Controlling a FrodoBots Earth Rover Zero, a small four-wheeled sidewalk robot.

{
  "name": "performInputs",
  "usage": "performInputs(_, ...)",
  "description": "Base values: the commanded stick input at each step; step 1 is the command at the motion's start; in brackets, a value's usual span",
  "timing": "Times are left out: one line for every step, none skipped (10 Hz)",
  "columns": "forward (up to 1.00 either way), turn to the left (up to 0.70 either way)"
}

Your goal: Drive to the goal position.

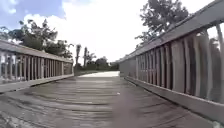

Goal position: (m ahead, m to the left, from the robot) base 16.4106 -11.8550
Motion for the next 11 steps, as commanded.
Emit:
performInputs(1.0, 0.0)
performInputs(1.0, 0.0)
performInputs(1.0, 0.0)
performInputs(1.0, 0.0)
performInputs(1.0, 0.0)
performInputs(1.0, 0.0)
performInputs(1.0, 0.0)
performInputs(1.0, 0.0)
performInputs(1.0, 0.0)
performInputs(1.0, 0.0)
performInputs(1.0, 0.0)
